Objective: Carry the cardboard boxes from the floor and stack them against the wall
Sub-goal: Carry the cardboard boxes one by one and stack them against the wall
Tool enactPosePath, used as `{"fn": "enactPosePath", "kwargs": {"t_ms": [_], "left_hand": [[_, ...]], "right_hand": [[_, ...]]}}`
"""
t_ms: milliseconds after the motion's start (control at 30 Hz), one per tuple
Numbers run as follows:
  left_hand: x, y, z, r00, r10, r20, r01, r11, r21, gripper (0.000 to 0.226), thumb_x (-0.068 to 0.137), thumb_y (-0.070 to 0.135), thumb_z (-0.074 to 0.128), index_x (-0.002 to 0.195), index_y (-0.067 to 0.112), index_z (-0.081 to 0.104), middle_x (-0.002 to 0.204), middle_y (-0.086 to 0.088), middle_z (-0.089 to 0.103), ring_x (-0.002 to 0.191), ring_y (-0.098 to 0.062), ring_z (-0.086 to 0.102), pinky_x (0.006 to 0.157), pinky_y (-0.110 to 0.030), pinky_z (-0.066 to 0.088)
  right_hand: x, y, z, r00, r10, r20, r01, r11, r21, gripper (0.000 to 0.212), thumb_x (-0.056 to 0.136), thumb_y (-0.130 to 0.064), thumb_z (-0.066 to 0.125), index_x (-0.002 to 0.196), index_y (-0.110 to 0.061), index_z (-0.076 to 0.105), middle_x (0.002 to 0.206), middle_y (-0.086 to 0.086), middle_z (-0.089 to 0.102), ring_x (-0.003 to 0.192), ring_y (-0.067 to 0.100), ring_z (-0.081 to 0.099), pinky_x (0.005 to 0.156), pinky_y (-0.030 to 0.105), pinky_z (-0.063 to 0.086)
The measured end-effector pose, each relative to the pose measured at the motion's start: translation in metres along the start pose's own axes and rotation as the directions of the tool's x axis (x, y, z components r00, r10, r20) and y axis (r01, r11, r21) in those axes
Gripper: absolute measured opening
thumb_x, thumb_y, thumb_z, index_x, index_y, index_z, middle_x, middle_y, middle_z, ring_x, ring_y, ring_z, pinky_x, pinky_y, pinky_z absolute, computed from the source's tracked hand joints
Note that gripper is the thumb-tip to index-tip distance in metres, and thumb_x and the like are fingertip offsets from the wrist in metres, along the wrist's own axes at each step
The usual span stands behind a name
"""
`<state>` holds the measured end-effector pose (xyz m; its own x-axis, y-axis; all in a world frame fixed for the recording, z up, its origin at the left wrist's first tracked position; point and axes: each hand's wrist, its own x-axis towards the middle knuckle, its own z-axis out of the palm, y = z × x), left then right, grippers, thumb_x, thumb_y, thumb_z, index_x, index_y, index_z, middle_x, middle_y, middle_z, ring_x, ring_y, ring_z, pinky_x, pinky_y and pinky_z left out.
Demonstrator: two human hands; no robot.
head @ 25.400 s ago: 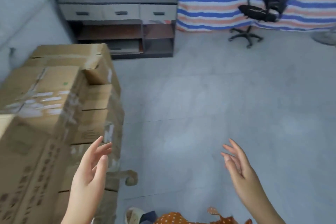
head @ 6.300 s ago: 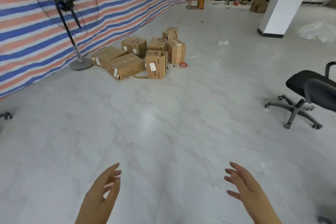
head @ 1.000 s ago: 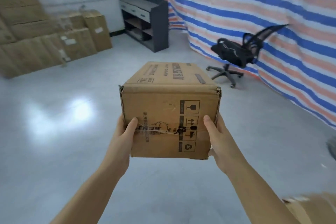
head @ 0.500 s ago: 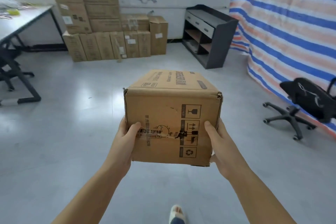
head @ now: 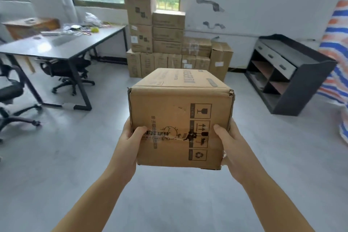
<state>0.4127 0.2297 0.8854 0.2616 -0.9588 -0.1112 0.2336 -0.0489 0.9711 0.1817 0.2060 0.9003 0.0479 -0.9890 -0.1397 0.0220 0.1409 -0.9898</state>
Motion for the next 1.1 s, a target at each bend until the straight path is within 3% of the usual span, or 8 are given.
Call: {"fn": "enactPosePath", "kwargs": {"t_ms": [167,267,433,667,900,1000,1100], "left_hand": [[0.124,0.033,-0.017,0.997,0.068,-0.024,-0.068,0.997,-0.027,0.035,0.095,0.016,0.046,0.125,0.033,0.052,0.093,0.016,0.07,0.076,0.002,0.066,0.07,-0.034,0.05],[0.199,0.067,-0.023,0.994,0.109,-0.003,-0.109,0.994,-0.022,0.035,0.095,0.016,0.047,0.123,0.036,0.053,0.091,0.015,0.071,0.075,0.001,0.067,0.065,-0.031,0.051],[0.314,0.116,-0.021,0.983,0.179,0.046,-0.178,0.984,-0.018,0.039,0.095,0.012,0.047,0.116,0.045,0.053,0.092,0.019,0.071,0.077,0.002,0.067,0.065,-0.027,0.051],[0.464,0.136,0.0,0.983,0.168,0.078,-0.166,0.986,-0.028,0.039,0.094,0.009,0.046,0.111,0.042,0.056,0.088,0.016,0.071,0.073,0.002,0.067,0.053,-0.021,0.053],[0.64,0.15,0.042,0.982,0.188,0.029,-0.186,0.981,-0.045,0.044,0.094,0.005,0.044,0.126,0.034,0.052,0.088,0.01,0.07,0.066,-0.001,0.067,0.05,-0.023,0.053],[0.713,0.168,0.059,0.976,0.216,0.034,-0.214,0.976,-0.046,0.046,0.094,0.003,0.044,0.125,0.035,0.052,0.083,0.013,0.072,0.067,-0.002,0.068,0.049,-0.024,0.053],[0.787,0.179,0.071,0.971,0.241,-0.01,-0.241,0.969,-0.048,0.043,0.093,0.003,0.044,0.121,0.035,0.054,0.081,0.016,0.071,0.066,0.0,0.066,0.047,-0.022,0.052]], "right_hand": [[0.123,-0.035,0.053,0.995,-0.089,0.042,0.09,0.996,-0.022,0.044,0.101,-0.025,0.043,0.136,-0.05,0.036,0.114,-0.022,0.065,0.085,-0.002,0.068,0.06,0.032,0.054],[0.19,-0.063,0.084,0.991,-0.127,0.037,0.127,0.992,0.021,0.043,0.101,-0.019,0.043,0.132,-0.049,0.04,0.113,-0.021,0.066,0.083,-0.004,0.068,0.053,0.027,0.054],[0.294,-0.104,0.119,0.985,-0.171,0.004,0.171,0.984,0.054,0.048,0.1,-0.013,0.042,0.138,-0.042,0.037,0.11,-0.019,0.067,0.082,-0.004,0.068,0.053,0.028,0.054],[0.441,-0.134,0.138,0.983,-0.18,0.034,0.178,0.982,0.058,0.05,0.097,-0.002,0.039,0.115,-0.047,0.05,0.093,-0.02,0.071,0.077,0.002,0.07,0.047,0.028,0.055],[0.623,-0.159,0.139,0.978,-0.191,0.088,0.189,0.981,0.034,0.071,0.09,0.01,0.031,0.137,-0.043,0.038,0.092,-0.021,0.071,0.076,0.004,0.07,0.048,0.03,0.055],[0.706,-0.182,0.139,0.969,-0.207,0.135,0.205,0.978,0.031,0.077,0.088,0.012,0.03,0.139,-0.046,0.036,0.102,-0.017,0.071,0.082,0.008,0.071,0.058,0.036,0.058],[0.783,-0.2,0.15,0.964,-0.232,0.132,0.23,0.973,0.034,0.079,0.086,0.015,0.031,0.141,-0.042,0.036,0.118,-0.008,0.066,0.095,0.013,0.069,0.078,0.04,0.058]]}}
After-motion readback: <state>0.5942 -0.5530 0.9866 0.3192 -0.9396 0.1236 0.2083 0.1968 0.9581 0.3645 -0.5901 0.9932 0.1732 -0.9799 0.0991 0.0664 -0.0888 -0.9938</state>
